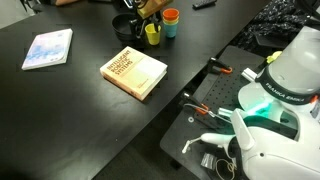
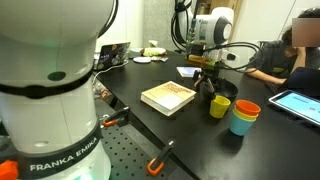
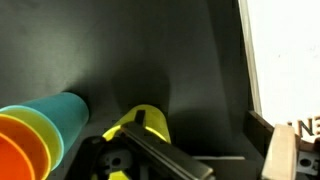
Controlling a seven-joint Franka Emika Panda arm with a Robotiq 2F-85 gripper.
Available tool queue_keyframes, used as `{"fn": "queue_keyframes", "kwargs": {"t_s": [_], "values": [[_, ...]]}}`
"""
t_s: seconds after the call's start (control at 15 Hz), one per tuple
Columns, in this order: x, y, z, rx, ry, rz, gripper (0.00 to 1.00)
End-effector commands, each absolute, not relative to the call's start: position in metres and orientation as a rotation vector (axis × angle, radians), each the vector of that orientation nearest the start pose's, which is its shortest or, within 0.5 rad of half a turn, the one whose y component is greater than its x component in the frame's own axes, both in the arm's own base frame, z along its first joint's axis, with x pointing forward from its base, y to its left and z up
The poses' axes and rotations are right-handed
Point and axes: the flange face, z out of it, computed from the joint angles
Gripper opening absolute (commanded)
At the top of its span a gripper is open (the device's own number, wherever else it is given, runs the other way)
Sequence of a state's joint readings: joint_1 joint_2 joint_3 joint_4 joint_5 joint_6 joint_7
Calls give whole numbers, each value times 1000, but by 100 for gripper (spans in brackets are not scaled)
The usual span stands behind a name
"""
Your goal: Stack the four cups together.
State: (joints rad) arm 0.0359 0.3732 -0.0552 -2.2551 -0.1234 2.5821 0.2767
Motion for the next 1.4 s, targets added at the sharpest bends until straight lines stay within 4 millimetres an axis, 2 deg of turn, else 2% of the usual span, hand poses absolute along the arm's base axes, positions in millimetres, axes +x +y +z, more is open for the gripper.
{"fn": "queue_keyframes", "kwargs": {"t_s": [0.0,0.4,0.8,0.87,0.93,1.33], "values": [[547,-9,189,-3200,229,22,100],[563,-10,194,-3218,175,-14,100],[576,-15,179,-3231,160,-4,100],[577,-16,177,-3232,147,1,75],[579,-17,178,-3232,145,-3,74],[585,-24,181,-3260,127,-20,27]]}}
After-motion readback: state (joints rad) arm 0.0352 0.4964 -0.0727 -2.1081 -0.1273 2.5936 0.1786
